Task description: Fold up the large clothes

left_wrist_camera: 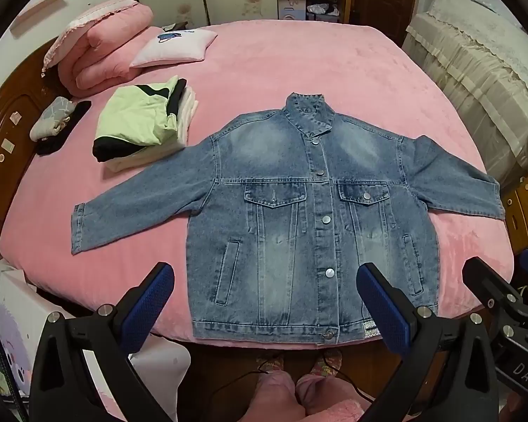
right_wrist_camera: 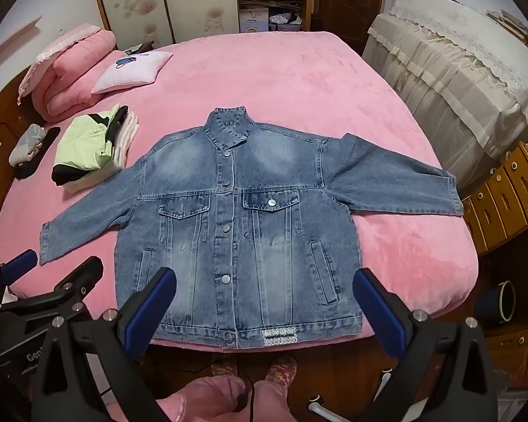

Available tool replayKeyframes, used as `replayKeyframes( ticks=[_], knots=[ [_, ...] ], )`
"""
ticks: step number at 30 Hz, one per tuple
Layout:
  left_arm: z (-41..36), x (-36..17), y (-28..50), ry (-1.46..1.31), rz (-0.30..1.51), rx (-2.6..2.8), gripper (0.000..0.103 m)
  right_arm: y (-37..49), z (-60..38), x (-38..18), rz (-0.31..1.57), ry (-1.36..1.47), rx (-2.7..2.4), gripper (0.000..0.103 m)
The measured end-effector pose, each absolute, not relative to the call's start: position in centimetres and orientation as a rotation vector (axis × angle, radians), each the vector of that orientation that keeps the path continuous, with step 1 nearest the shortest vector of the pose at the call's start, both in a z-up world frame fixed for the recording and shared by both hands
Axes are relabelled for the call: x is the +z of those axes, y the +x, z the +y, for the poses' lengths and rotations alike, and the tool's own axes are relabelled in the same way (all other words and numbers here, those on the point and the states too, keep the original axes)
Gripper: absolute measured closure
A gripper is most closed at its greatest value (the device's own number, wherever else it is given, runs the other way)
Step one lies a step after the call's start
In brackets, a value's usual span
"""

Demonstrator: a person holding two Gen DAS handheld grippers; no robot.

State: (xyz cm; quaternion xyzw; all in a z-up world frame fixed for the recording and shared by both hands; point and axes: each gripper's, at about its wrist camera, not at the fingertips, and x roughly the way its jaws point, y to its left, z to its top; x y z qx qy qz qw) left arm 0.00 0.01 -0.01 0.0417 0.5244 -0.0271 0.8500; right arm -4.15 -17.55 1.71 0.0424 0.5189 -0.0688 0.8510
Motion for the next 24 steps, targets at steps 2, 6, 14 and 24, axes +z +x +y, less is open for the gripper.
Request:
replayKeyframes(
  ticks=[2,6,14,24],
  knots=[
    [0.0,0.0,0.0,0.092,1.105,-0.055,0.001,-4.1,-17.6,1.7,1.090,0.088,-0.146,0.002],
    [0.1,0.0,0.0,0.090,1.102,-0.055,0.001,-3.8,-17.7,1.6,1.092,0.091,-0.149,0.002],
    [-0.4,-0.5,0.4,0.092,1.104,-0.059,0.001,-3.4,-18.2,1.7,1.090,0.086,-0.157,0.002],
    [-0.5,-0.5,0.2,0.095,1.110,-0.061,0.001,-3.6,-18.6,1.2,1.095,0.092,-0.155,0.002]
  ],
)
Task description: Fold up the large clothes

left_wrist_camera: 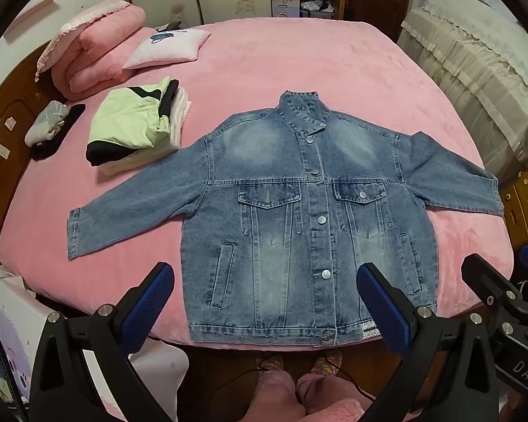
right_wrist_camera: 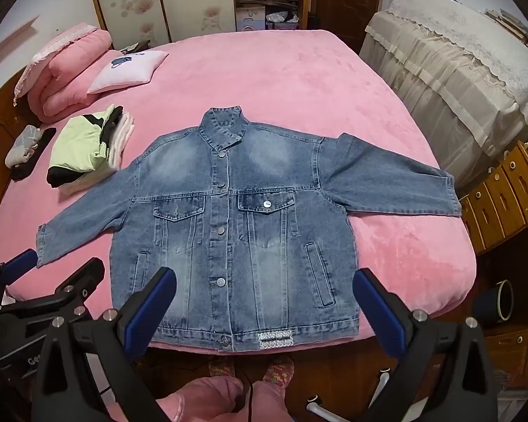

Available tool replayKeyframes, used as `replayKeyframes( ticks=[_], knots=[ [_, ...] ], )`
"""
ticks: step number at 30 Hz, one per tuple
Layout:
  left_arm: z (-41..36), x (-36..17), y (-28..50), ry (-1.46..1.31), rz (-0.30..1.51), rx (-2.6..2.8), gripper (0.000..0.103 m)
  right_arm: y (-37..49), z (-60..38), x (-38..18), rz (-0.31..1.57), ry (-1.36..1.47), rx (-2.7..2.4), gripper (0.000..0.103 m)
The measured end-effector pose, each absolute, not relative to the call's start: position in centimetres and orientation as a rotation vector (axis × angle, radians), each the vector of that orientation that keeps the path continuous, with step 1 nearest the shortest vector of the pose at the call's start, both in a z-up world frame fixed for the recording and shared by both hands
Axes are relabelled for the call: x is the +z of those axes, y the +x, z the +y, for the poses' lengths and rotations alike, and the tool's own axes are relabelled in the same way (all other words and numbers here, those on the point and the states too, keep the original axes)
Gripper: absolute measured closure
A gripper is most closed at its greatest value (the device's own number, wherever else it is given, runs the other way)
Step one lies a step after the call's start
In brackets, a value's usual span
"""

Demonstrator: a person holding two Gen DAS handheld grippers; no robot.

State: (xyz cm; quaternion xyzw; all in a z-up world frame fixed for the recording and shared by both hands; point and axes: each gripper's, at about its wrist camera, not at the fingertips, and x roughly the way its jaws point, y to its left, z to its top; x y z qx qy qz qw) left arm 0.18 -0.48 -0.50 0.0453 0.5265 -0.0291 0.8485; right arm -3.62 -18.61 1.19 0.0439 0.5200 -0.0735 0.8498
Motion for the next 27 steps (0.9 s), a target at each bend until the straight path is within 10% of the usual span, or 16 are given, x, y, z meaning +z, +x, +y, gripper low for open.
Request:
replayKeyframes(
  ticks=[27],
  knots=[
    [-1.3,-0.7,-1.0,0.102,1.110,-0.051,0.001,-4.1,-18.4,1.8,1.083,0.071,-0.141,0.002]
  ],
)
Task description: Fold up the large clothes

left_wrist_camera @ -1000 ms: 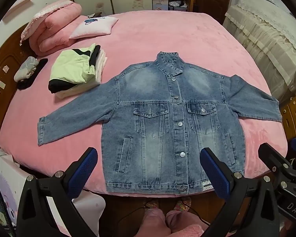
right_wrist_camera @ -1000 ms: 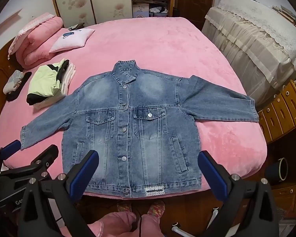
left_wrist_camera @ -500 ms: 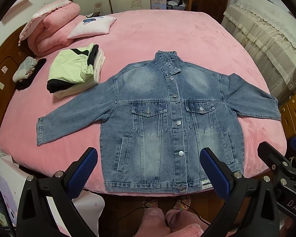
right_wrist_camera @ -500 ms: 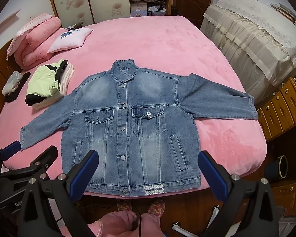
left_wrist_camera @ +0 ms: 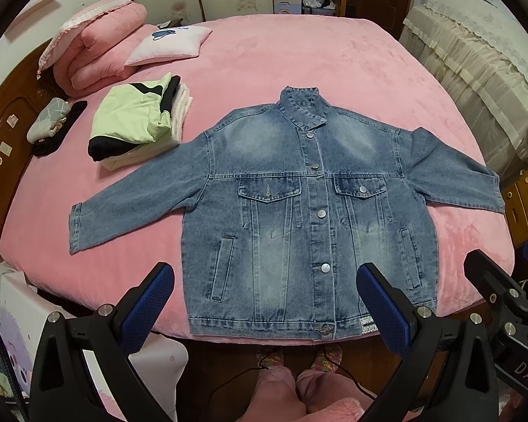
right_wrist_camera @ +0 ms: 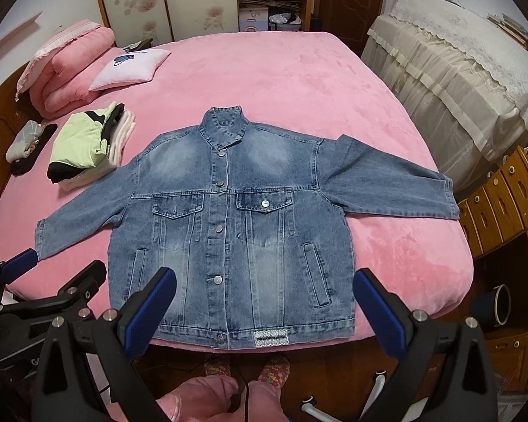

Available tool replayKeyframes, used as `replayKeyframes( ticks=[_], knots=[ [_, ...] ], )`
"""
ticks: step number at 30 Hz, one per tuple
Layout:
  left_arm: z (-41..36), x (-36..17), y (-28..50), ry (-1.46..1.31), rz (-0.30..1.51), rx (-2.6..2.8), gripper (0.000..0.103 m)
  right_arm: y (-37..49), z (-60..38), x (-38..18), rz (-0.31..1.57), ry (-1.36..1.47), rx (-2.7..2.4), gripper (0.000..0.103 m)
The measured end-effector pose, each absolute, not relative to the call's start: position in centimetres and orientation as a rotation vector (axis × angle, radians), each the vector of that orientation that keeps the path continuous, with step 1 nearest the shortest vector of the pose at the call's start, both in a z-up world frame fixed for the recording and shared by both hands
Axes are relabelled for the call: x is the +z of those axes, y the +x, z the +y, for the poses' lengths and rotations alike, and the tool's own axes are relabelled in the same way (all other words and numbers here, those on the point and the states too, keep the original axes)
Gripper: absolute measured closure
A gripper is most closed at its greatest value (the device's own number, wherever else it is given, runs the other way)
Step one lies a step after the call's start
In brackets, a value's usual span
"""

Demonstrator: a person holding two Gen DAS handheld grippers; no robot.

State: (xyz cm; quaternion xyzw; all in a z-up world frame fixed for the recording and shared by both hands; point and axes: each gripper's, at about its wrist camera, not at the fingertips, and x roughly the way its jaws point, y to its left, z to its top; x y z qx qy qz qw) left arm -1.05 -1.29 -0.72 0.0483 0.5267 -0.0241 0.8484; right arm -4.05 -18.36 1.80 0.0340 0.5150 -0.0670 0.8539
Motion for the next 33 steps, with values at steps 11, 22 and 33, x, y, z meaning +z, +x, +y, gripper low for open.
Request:
replayKeyframes(
  ticks=[11,22,33],
  knots=[
    [-1.5,0.5,-1.8,0.102,1.091,-0.028,0.001,-4.7,-19.4,2.2,1.059,0.070,-0.132,0.002],
    [-0.3,0.9,-3.7,-0.064,1.124,0.016,0.001,-5.3,-20.4,1.4,1.054,0.067,-0.084,0.002],
    [12.6,-3.0,-5.7,-0.457,1.216,0.317,0.001,-4.2,-15.7,-1.3,1.075,-0.018,0.076,0.002]
  ],
)
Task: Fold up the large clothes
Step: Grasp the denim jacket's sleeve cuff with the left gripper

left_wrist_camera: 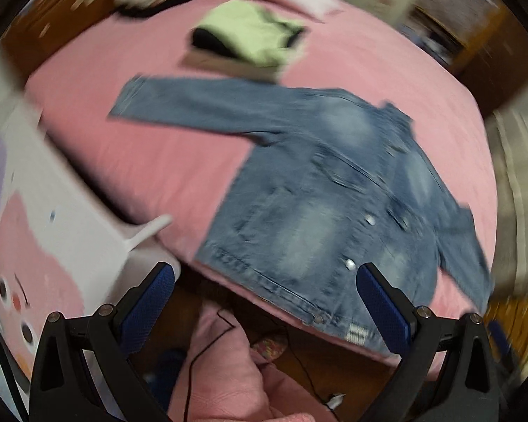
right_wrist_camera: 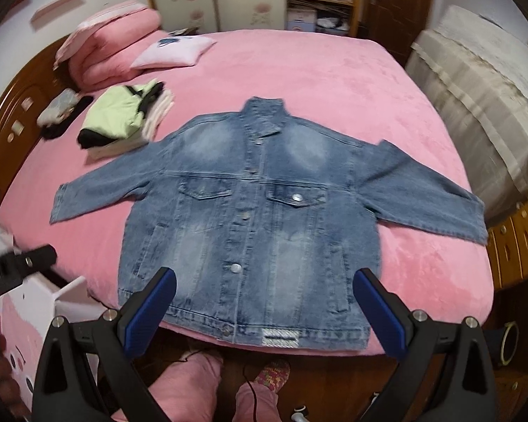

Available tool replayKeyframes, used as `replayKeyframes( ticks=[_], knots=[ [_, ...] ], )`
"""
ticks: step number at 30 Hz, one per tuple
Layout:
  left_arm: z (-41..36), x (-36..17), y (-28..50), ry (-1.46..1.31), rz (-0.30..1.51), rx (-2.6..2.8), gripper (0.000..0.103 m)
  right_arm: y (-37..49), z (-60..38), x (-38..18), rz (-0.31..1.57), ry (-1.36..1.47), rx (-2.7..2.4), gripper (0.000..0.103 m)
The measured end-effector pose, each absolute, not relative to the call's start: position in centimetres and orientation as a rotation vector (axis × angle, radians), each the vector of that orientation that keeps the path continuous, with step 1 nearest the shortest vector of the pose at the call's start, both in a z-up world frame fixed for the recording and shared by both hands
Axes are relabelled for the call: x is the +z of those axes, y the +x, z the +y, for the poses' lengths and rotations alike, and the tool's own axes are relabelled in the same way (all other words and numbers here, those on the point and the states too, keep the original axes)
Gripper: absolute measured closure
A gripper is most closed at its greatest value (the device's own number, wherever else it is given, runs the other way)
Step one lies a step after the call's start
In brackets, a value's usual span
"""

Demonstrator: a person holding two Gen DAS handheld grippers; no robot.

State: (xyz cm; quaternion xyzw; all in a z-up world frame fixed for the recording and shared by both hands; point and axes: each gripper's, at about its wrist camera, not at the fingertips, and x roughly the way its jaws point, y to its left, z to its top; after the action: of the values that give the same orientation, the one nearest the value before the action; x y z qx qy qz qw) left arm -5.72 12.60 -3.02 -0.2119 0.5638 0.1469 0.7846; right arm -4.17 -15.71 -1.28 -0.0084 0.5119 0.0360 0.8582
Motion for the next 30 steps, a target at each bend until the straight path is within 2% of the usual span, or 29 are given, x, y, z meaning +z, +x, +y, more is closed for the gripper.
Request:
replayKeyframes(
  ticks=[9,16,18,21,23,24,26,29,30],
  knots=[
    [30.2,-7.4,-0.7,-0.789,1.221,0.532,0.001,0.5,-6.7,-3.3,1.079,-0.154,0.161,0.002],
    [43.4,-14.9,4.4,-1.079,1.165,0.725,0.001,4.9,3.4,-5.9,1.152,-0.241,0.228,0.002],
    [46.2,-17.6,5.5,-1.133,1.143,0.780,0.004,5.6,6.1,-7.1,1.191,-0.251,0.276,0.002],
    [49.2,-21.4,6.6,-1.188,1.114,0.855,0.015,6.2,9.4,-9.0,1.245,-0.253,0.341,0.002],
    [50.8,-23.8,6.8,-1.225,1.076,0.917,0.030,6.1,11.2,-10.3,1.270,-0.261,0.382,0.002],
    [51.5,-25.3,6.8,-1.255,1.061,0.942,0.034,6.0,11.9,-11.0,1.281,-0.272,0.402,0.002],
    [52.5,-27.7,6.9,-1.309,1.038,0.956,0.051,5.9,13.0,-12.3,1.297,-0.296,0.426,0.002],
    [53.3,-30.7,7.2,-1.354,1.017,0.986,0.069,5.8,13.6,-14.5,1.327,-0.320,0.436,0.002],
    [53.5,-31.3,7.4,-1.355,0.994,0.992,0.070,5.9,13.4,-15.1,1.338,-0.318,0.433,0.002]
  ],
)
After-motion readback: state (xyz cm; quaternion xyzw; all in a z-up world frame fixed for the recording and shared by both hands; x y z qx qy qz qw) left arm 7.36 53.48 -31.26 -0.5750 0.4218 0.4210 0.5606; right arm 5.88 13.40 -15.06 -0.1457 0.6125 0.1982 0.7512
